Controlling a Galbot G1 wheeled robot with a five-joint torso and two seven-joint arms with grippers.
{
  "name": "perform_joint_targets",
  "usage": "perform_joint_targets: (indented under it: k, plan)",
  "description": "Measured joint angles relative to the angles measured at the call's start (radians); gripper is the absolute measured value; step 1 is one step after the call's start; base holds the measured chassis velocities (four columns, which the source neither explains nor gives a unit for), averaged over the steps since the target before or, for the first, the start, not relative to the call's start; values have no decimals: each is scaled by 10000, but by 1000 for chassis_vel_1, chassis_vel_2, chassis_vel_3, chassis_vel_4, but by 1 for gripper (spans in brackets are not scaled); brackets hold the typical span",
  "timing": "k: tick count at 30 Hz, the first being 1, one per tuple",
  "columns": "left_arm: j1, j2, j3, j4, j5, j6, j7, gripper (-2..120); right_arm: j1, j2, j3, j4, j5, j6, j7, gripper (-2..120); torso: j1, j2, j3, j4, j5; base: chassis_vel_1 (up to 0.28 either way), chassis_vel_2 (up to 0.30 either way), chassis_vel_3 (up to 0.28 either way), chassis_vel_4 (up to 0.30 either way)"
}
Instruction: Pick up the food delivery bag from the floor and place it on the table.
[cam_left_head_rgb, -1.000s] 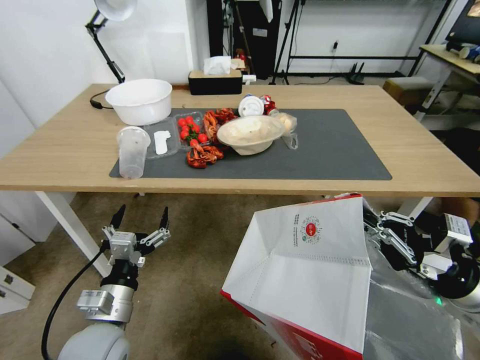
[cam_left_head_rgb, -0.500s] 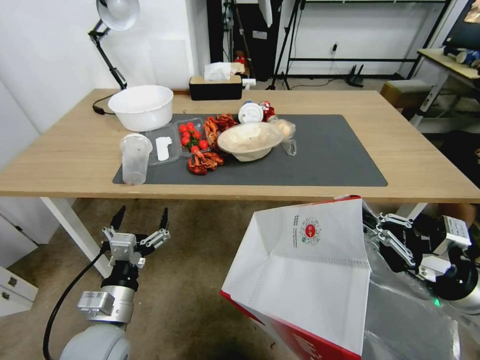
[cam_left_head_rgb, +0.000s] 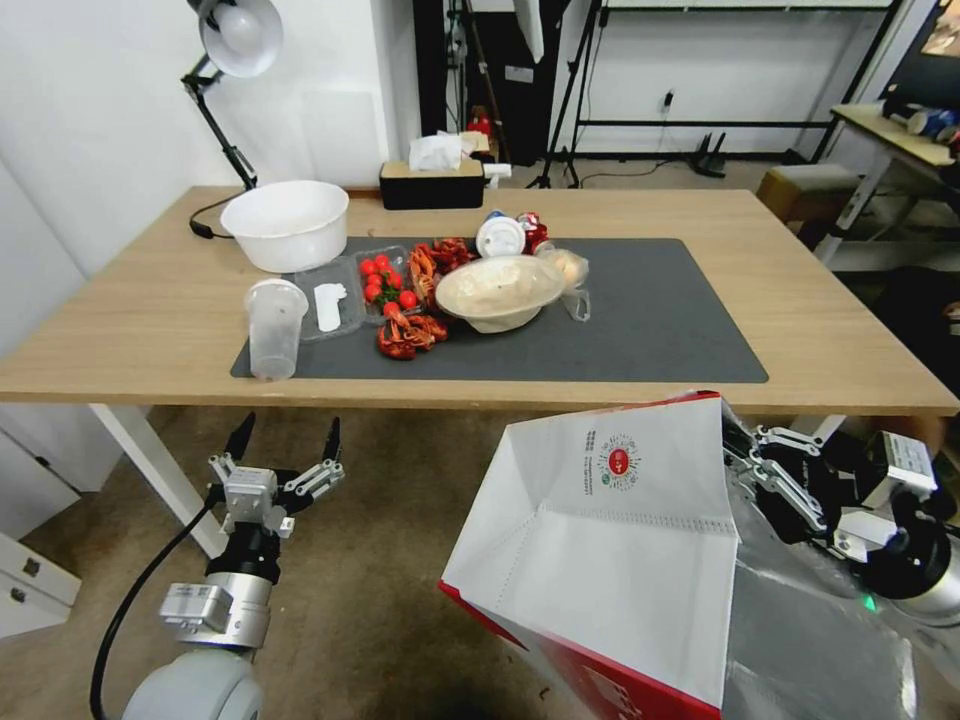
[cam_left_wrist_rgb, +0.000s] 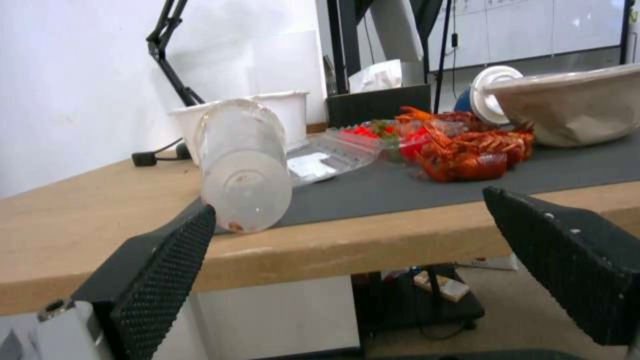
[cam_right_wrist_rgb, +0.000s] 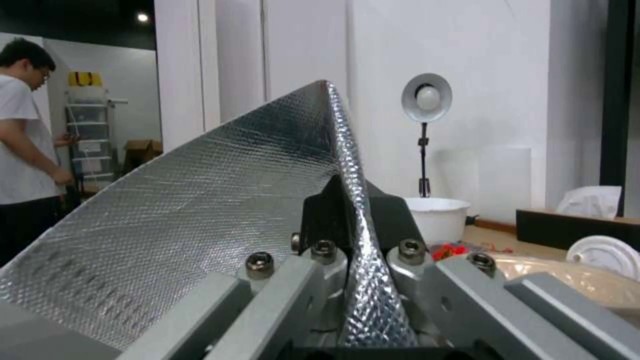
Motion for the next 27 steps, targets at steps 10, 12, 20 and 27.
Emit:
perform_joint_targets:
  k: [10, 12, 20, 27]
  plan:
    - [18, 35, -47, -21, 0, -10, -8, 100, -100, 67, 35, -44, -16, 22, -66, 0, 188, 459, 268, 0, 0, 0, 0, 0, 0]
    - [8, 35, -47, 9, -1, -15, -14, 100, -98, 66, 36, -43, -19, 23, -66, 0, 240, 577, 333, 0, 1, 0, 0, 0, 0]
    - [11, 37, -23, 37, -12, -75, -112, 100, -108, 81, 34, -36, -35, 25, -71, 0, 405, 942, 534, 0, 0, 0, 0, 0, 0]
    - [12, 79, -24, 13, -64, -258, -12, 100, -131, 75, 40, -6, -45, 48, -68, 0, 538, 1257, 719, 0, 0, 0, 0, 0, 0]
